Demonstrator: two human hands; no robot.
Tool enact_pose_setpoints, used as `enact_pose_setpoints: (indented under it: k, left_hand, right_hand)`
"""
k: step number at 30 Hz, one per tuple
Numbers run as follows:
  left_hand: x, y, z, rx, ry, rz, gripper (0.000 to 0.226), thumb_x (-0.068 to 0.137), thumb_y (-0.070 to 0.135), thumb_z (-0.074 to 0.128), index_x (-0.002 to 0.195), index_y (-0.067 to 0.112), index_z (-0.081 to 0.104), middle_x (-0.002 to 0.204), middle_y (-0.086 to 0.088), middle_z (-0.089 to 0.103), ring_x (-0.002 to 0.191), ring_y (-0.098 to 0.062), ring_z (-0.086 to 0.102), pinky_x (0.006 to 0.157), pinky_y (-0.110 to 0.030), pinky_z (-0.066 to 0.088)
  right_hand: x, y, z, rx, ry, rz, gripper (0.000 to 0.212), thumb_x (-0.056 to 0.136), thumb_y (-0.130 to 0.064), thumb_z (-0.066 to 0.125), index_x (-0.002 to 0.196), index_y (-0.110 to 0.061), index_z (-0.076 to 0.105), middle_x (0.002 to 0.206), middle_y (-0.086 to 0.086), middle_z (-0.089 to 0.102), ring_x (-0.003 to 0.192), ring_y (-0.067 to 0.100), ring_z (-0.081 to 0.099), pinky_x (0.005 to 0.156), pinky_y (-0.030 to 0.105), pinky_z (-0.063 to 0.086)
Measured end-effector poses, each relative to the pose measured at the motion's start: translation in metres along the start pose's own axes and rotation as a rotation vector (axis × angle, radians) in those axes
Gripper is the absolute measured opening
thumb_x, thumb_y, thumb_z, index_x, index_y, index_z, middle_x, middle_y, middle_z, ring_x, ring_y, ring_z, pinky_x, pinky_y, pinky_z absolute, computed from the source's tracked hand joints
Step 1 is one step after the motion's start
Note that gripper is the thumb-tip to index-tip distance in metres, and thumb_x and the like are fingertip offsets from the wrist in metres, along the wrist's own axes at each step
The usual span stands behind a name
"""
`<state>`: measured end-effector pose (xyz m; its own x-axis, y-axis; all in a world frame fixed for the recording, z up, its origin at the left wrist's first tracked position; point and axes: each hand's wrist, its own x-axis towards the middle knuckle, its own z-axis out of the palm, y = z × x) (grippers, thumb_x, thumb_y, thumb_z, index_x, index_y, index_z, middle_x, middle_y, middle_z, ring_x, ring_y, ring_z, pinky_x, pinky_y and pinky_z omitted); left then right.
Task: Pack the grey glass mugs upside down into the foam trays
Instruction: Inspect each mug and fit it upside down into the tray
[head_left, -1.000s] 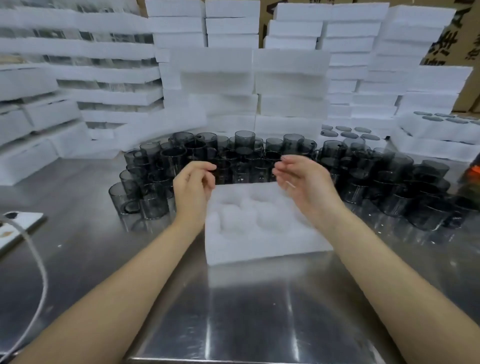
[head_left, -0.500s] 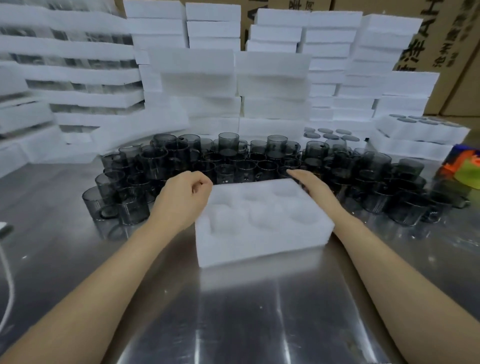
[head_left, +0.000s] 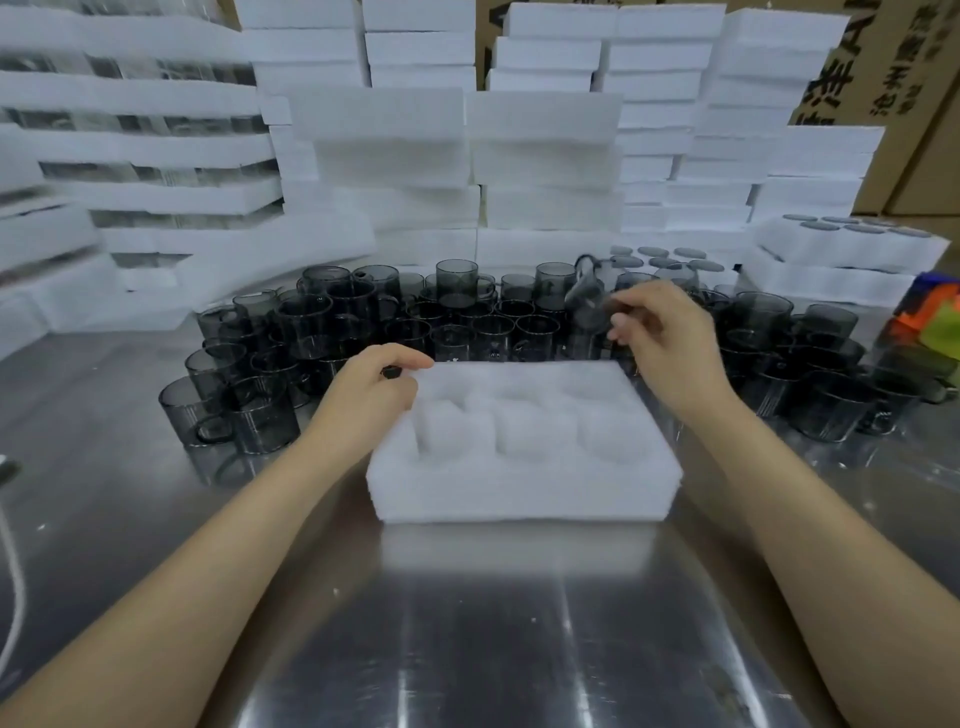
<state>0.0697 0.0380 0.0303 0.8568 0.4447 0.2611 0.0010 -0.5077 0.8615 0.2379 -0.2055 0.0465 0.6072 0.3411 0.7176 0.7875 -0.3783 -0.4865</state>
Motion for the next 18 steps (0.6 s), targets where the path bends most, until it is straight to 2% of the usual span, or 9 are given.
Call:
enact_pose_setpoints:
  k: [3,5,6,8,9,11,14,16,18]
  left_hand:
    - [-0.002,0.000,0.008,-0.073,0.065,-0.034,0.038,0.081,-0.001,0.048,0.086,0.031,0.068,0.086,0.008,0.060,0.068,-0.006,0.051,0.056,-0.017,0.036]
    - [-0.003,-0.001,0.015,-0.144,0.107,-0.054,0.038,0.080,-0.002,0.048,0.085,0.030,0.069,0.075,0.012,0.060,0.064,-0.010,0.046,0.057,-0.022,0.034]
    - [-0.004,0.000,0.019,-0.185,0.126,-0.068,0.039,0.080,-0.002,0.048,0.084,0.030,0.070,0.073,0.014,0.059,0.062,-0.007,0.046,0.057,-0.023,0.034]
    - [-0.008,0.002,0.027,-0.292,0.157,-0.108,0.041,0.079,-0.003,0.048,0.078,0.031,0.071,0.072,0.016,0.061,0.062,0.000,0.049,0.061,-0.022,0.037]
    - [-0.009,0.003,0.032,-0.366,0.163,-0.130,0.041,0.078,-0.003,0.048,0.075,0.030,0.072,0.075,0.018,0.064,0.069,0.001,0.052,0.066,-0.023,0.039]
    - [-0.011,0.004,0.038,-0.495,0.133,-0.159,0.038,0.076,-0.002,0.049,0.074,0.028,0.073,0.084,0.013,0.067,0.087,-0.011,0.054,0.080,-0.029,0.041]
    - [-0.014,0.002,0.043,-0.463,0.054,-0.071,0.037,0.078,-0.002,0.053,0.084,0.030,0.072,0.087,-0.003,0.059,0.081,-0.016,0.050,0.077,-0.032,0.039]
    - [-0.014,0.003,0.042,-0.334,0.049,0.079,0.046,0.083,-0.006,0.056,0.102,0.036,0.065,0.089,0.005,0.060,0.074,-0.008,0.048,0.071,-0.024,0.039]
    - [-0.014,0.005,0.041,-0.294,0.033,0.189,0.058,0.087,0.001,0.063,0.124,0.043,0.048,0.109,0.014,0.061,0.090,-0.003,0.054,0.079,-0.018,0.042]
  right_hand:
    - [0.008,-0.014,-0.021,0.125,0.111,0.058,0.019,0.091,-0.006,0.058,0.094,-0.024,0.064,0.096,-0.005,0.063,0.079,0.006,0.067,0.079,0.021,0.052]
    - [0.013,-0.024,-0.034,0.330,0.088,0.188,0.011,0.091,-0.023,0.052,0.092,-0.022,0.064,0.101,0.006,0.068,0.085,0.010,0.069,0.080,0.023,0.053]
    - [0.013,-0.029,-0.036,0.397,0.050,0.227,0.021,0.091,-0.036,0.050,0.093,-0.020,0.065,0.100,0.009,0.070,0.086,0.011,0.070,0.080,0.026,0.054]
    - [0.009,-0.039,-0.030,0.304,-0.025,0.240,0.037,0.086,-0.056,0.051,0.090,-0.022,0.065,0.090,-0.001,0.072,0.083,0.008,0.069,0.079,0.028,0.053]
    - [0.007,-0.044,-0.024,0.213,-0.047,0.219,0.036,0.084,-0.057,0.056,0.087,-0.022,0.065,0.084,-0.003,0.072,0.078,0.005,0.067,0.075,0.026,0.052]
    - [0.001,-0.055,-0.011,0.127,-0.074,0.145,0.025,0.083,-0.040,0.068,0.081,-0.015,0.065,0.078,-0.001,0.069,0.072,0.010,0.064,0.068,0.028,0.050]
    - [-0.007,-0.067,0.001,0.002,-0.141,-0.100,0.020,0.083,-0.022,0.074,0.085,-0.005,0.064,0.089,0.006,0.064,0.075,0.017,0.060,0.072,0.036,0.052]
    - [-0.011,-0.072,0.006,-0.079,-0.160,-0.286,0.020,0.084,-0.018,0.073,0.086,-0.001,0.063,0.110,0.007,0.060,0.079,0.014,0.055,0.073,0.033,0.049]
    - [-0.015,-0.077,0.011,-0.120,-0.164,-0.387,0.017,0.084,-0.014,0.073,0.087,0.000,0.064,0.131,0.008,0.049,0.084,0.010,0.050,0.074,0.025,0.045]
